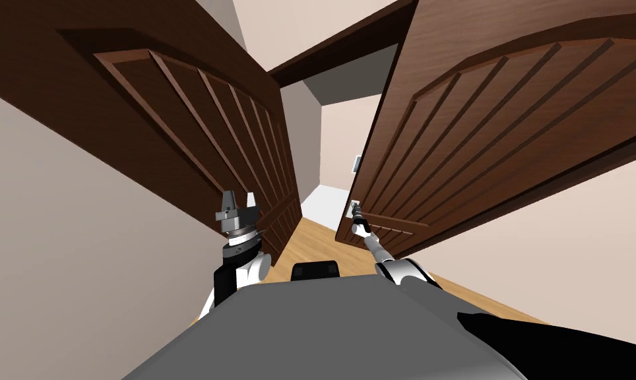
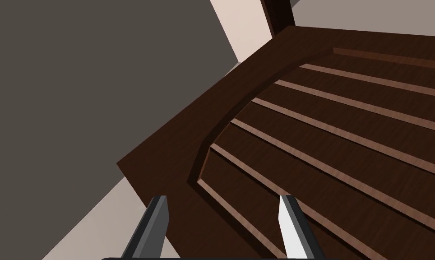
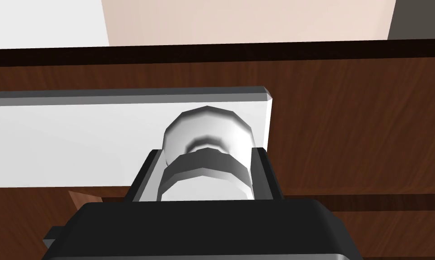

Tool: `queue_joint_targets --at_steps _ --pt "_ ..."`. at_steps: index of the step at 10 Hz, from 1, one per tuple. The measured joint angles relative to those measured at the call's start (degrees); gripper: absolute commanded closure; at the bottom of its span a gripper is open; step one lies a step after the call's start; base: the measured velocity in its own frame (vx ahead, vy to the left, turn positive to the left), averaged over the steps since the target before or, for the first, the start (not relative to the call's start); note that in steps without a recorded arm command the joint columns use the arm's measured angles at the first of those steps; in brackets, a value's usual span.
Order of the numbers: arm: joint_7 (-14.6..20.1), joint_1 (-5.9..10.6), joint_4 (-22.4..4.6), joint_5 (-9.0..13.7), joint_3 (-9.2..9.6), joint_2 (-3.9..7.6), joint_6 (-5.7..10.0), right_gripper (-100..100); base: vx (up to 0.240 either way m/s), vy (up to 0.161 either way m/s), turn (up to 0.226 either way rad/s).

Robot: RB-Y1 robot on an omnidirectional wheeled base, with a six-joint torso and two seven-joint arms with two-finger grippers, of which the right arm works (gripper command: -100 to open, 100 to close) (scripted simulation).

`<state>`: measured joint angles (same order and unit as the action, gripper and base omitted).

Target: Pull the door open

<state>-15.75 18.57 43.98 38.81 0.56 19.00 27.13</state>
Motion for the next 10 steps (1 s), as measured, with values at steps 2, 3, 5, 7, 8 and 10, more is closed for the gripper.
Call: queue_joint_targets --at_steps 2,3,5,7,8,10 --pt "1.9 0.24 -0.2 -0.9 1.67 0.32 0.20 100 -0.180 -0.058 0.066" --pt "1.9 0.05 -0.1 -1.0 1.85 0.11 -0.03 100 -0.159 -0.036 0.108" --pt "2.9 -0.13 0.4 -1.2 2.74 0.75 0.02 100 -0.235 -0.055 0.109" --pt "3.9 -0.03 0.5 -1.5 3.94 1.18 0.16 100 -0.241 -0.053 0.111" --pt "4.4 -0.26 0.9 -1.7 4.57 1.45 -0.02 100 -0.224 -0.096 0.104" --pt "5.2 -0.77 1.7 -2.0 5.73 1.59 -0.25 100 -0.247 -0.092 0.118"
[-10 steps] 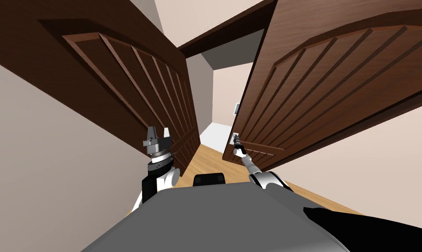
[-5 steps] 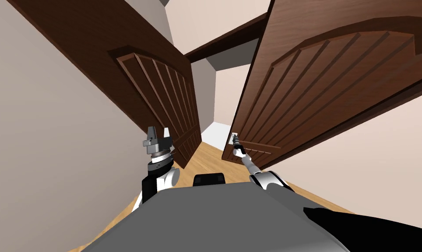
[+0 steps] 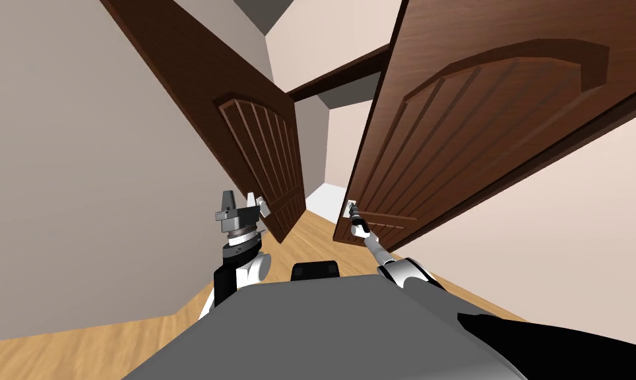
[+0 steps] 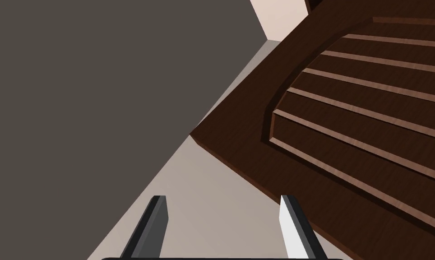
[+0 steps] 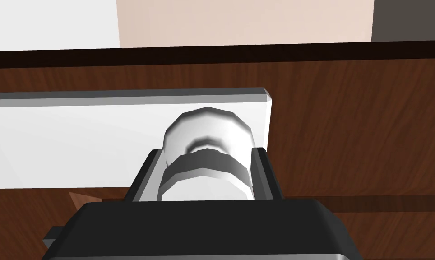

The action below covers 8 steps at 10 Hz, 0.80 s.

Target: Pull the door open

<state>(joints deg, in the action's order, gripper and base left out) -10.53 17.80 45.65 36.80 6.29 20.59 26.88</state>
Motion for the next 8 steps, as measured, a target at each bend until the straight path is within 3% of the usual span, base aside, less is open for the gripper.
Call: queue_joint_targets --at_steps 3,8 --pt "0.7 -0.59 1.5 -0.2 1.12 0.33 -0.94 100 -0.187 -0.059 0.095" --pt "2.6 -1.65 3.7 -0.2 4.05 1.92 -0.81 100 -0.218 -0.088 0.110"
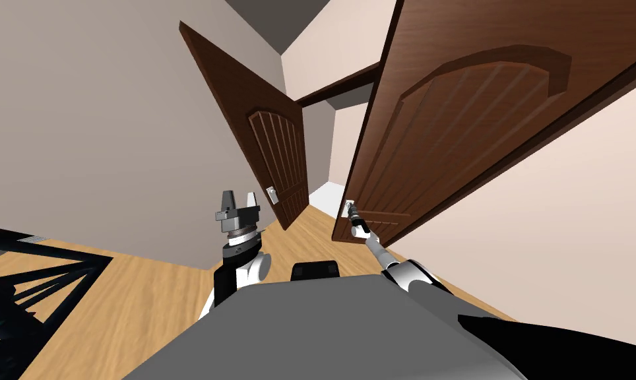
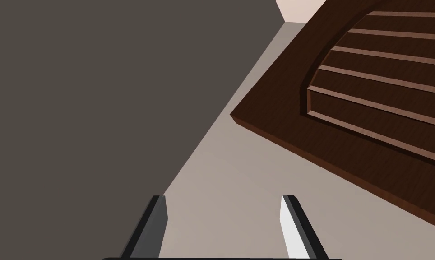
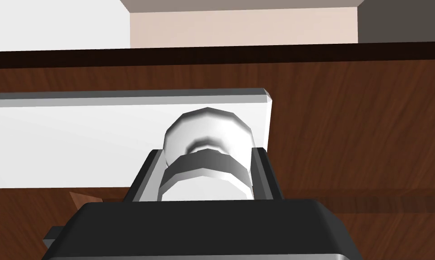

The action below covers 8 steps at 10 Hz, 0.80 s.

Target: Pull the door open

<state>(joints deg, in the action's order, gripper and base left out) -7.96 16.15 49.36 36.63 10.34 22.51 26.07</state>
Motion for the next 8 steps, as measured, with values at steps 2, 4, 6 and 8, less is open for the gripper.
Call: queue_joint_targets --at_steps 2,4,6,8 --pt "1.1 -0.04 -0.1 -0.1 1.66 0.51 0.34 100 -0.217 -0.084 0.108" --pt "1.9 -0.46 0.7 -0.1 2.92 1.22 0.43 100 -0.190 -0.088 0.092" --pt "2.3 -0.88 1.2 -0.1 3.68 1.30 0.29 100 -0.114 -0.045 0.063" --pt "2.7 -1.18 2.1 0.2 4.58 2.12 0.42 100 -0.182 -0.078 0.093"
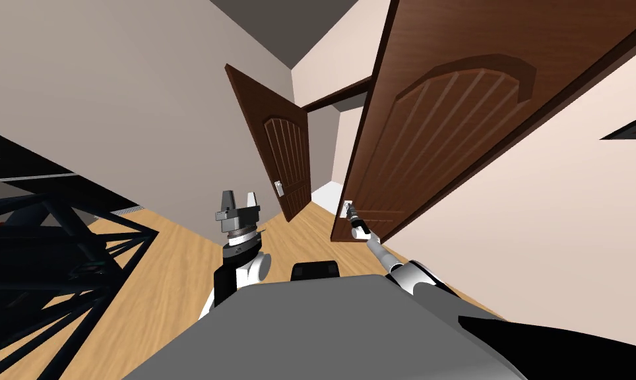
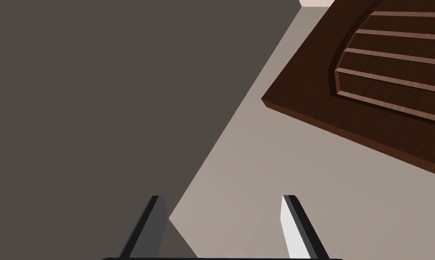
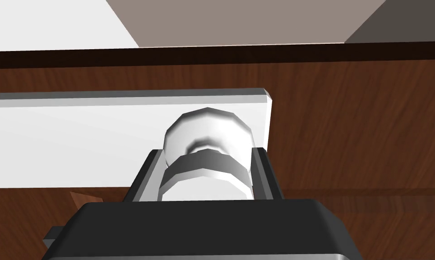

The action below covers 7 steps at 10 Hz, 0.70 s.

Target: Pull the door open

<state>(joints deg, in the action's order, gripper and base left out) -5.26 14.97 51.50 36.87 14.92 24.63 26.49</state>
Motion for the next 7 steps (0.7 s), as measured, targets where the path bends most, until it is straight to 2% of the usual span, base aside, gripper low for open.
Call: queue_joint_targets --at_steps 7 --pt "2.7 -1.41 2.7 1.1 5.56 3.25 1.19 100 -0.196 -0.097 0.097"
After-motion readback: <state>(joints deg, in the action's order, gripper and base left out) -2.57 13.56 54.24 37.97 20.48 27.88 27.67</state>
